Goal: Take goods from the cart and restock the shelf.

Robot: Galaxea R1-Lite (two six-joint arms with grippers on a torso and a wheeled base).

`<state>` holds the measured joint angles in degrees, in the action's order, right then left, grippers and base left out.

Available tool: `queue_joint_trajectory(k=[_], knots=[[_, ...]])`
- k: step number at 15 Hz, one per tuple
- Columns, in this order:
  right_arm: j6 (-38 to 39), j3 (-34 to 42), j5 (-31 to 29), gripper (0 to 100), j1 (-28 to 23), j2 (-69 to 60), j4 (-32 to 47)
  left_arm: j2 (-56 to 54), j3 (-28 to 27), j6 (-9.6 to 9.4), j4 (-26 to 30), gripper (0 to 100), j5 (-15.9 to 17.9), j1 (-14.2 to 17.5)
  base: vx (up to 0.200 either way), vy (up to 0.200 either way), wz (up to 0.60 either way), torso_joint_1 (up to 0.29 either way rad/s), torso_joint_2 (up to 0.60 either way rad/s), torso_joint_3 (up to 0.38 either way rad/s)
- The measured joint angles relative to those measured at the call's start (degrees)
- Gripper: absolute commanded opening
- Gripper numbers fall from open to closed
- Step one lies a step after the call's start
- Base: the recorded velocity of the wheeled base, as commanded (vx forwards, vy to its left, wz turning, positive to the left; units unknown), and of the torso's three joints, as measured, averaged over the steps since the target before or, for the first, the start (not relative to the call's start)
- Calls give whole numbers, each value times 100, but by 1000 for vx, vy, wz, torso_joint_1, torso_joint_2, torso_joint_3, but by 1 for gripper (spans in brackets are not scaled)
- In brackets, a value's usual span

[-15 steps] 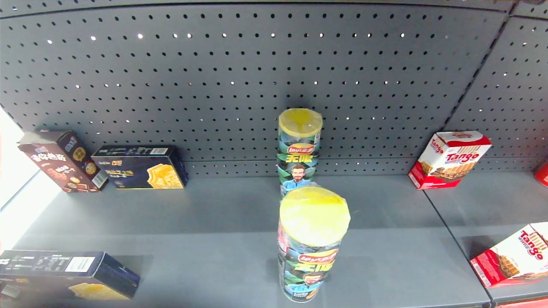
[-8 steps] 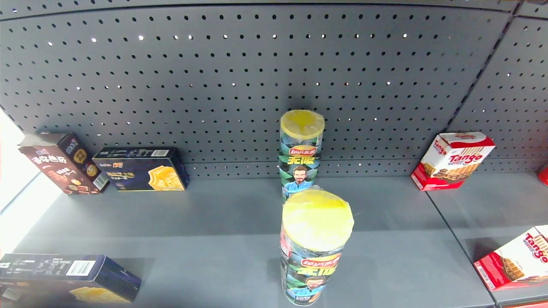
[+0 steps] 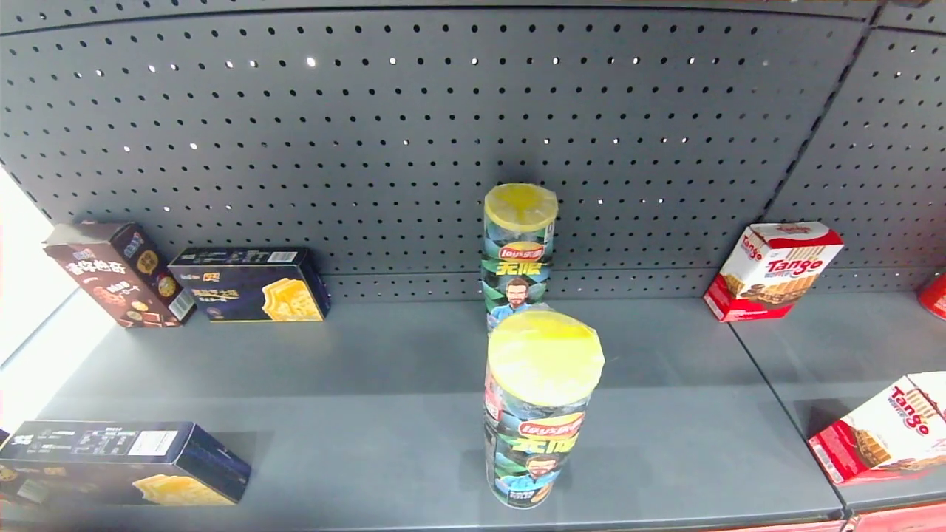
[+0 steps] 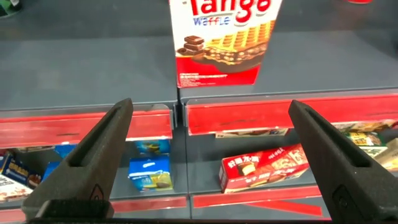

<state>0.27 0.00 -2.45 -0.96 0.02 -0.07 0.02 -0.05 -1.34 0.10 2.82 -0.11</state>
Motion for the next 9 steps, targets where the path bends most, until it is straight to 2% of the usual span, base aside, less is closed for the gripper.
queue_joint_trajectory(k=[7,8,9], knots=[[9,0,0,100,0,0,0,0,-5,12,0,100,-26,1,0,0,0,0,0,0],[11,0,0,100,0,0,0,0,-5,12,0,100,-33,1,-200,0,0,2,7,-2],[16,0,-1,100,0,0,-2,0,-5,17,-7,100,-35,4,0,0,0,0,0,0]])
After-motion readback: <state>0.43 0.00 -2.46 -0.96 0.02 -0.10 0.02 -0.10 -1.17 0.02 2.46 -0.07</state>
